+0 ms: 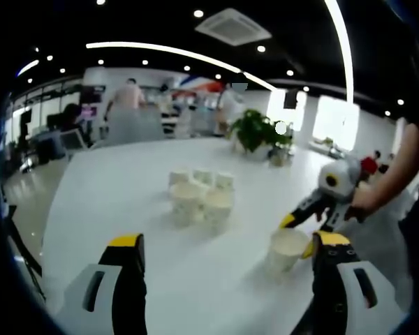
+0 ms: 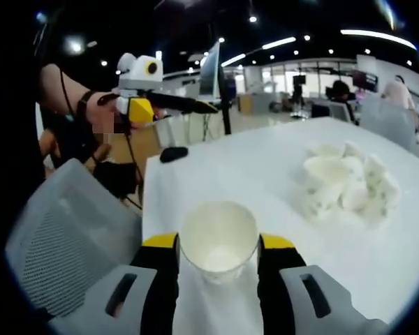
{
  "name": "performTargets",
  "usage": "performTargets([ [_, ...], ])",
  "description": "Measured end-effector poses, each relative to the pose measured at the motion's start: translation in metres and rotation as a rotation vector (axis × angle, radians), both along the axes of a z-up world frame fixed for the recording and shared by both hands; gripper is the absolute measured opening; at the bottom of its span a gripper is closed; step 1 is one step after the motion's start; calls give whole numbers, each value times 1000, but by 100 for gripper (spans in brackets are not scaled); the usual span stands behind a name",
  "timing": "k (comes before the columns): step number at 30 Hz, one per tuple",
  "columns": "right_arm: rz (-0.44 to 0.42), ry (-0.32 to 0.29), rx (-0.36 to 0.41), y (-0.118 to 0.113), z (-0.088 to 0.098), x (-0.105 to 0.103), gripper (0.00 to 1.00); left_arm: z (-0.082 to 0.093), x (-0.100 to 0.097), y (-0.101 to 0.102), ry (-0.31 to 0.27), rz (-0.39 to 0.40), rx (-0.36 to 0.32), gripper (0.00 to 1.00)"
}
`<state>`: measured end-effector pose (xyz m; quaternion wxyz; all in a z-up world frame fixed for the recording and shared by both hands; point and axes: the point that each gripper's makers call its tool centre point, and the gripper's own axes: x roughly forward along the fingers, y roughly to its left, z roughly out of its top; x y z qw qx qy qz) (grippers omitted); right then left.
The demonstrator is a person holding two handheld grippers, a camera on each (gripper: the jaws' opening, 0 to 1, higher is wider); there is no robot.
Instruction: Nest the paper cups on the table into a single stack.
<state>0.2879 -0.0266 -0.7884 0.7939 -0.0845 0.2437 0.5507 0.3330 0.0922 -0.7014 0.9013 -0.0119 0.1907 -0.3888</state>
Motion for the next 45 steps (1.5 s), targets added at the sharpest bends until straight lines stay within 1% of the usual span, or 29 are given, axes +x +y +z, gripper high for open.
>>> performTargets([
  [10, 2, -4, -13, -3, -2, -3, 43, -2, -2, 1, 6, -3, 5, 100],
  [13, 8, 0, -15, -2, -2, -5, 44, -1, -2, 1, 3, -5, 2, 100],
  [16, 10, 4, -23, -2, -4, -7, 46, 0, -2, 1, 2, -5, 4, 100],
  [20, 3, 8, -22, -1, -5, -8, 50, 0, -2, 0, 2, -8, 3, 100],
  [22, 1, 10, -24, -2, -6, -8, 50, 0, -3, 0, 3, -9, 4, 100],
  [30, -11, 15, -20, -6, -5, -11, 53, 0, -3, -2, 3, -7, -2, 100],
  [37, -11, 20, -12, -11, -3, -18, 55, -1, -2, -6, 1, -8, -12, 100],
  [40, -15, 13, -6, -14, 0, -18, 57, 0, -1, -8, -2, -11, -14, 100],
  [45, -39, 20, -3, -19, 2, -17, 60, 1, -1, -9, -7, -12, -18, 100],
])
